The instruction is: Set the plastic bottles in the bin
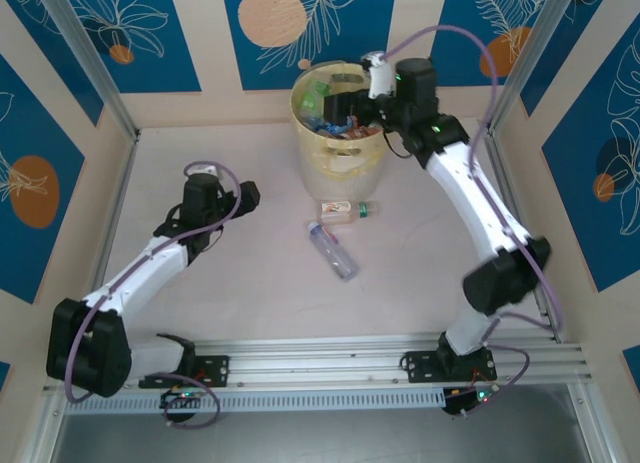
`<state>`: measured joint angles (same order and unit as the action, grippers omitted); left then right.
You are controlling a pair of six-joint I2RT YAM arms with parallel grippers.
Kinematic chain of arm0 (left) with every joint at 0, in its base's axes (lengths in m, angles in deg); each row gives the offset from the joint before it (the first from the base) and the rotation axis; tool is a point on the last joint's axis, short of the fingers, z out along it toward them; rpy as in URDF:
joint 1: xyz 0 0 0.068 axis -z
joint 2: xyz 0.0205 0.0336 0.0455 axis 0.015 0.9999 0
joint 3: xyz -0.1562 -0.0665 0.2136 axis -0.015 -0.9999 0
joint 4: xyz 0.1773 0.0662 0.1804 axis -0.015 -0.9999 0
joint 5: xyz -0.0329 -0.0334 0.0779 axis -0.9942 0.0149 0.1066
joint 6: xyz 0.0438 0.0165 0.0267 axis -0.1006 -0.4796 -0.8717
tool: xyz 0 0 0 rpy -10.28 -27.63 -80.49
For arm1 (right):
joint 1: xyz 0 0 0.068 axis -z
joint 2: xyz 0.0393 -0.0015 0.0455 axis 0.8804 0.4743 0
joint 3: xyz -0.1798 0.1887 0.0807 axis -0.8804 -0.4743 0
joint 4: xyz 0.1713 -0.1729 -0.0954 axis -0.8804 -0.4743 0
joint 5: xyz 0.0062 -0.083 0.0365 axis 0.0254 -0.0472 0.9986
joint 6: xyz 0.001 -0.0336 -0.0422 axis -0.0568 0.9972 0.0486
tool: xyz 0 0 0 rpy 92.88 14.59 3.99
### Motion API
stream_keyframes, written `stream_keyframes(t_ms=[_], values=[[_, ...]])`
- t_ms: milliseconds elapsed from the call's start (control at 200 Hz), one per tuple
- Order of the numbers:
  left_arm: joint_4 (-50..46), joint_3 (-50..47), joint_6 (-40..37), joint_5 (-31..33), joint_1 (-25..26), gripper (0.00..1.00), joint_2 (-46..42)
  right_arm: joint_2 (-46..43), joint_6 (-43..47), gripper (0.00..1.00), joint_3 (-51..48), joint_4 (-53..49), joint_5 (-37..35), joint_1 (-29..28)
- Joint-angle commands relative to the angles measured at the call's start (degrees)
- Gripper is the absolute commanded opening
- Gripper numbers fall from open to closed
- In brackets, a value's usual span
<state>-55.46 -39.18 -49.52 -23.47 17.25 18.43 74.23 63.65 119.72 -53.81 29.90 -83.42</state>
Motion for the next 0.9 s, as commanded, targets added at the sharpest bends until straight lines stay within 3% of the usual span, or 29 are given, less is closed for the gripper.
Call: stream_keyframes(t_ms=[0, 240, 490, 565, 700, 895], values=[[-1.11, -0.68, 4.24, -1.42, 1.51, 1.0, 2.08, -8.76, 2.67, 0.99, -11.74, 3.53, -2.08, -0.07], [0.38, 0.23, 7.56, 0.08, 2.81, 1.0, 5.0, -24.6, 7.07, 0.97, -38.87, 3.15, -2.34, -4.43], [0.92, 0.65, 7.85, -0.8, 2.72, 1.0, 5.64, -27.04, 2.01, 0.95, -59.94, 10.27, -9.86, -11.96], [0.59, 1.24, 6.86, -2.74, 2.77, 1.0, 5.85, -25.22, 3.2, 0.95, -62.97, 12.26, -13.11, -14.03], [1.06, 1.4, 6.67, -4.35, 2.75, 1.0, 5.89, -19.92, 3.67, 0.95, -64.0, 15.18, -12.65, -16.15], [1.89, 1.1, 6.66, -5.01, 2.72, 1.0, 5.68, -6.58, 3.84, 0.9, -57.87, 17.62, -18.28, -19.72]])
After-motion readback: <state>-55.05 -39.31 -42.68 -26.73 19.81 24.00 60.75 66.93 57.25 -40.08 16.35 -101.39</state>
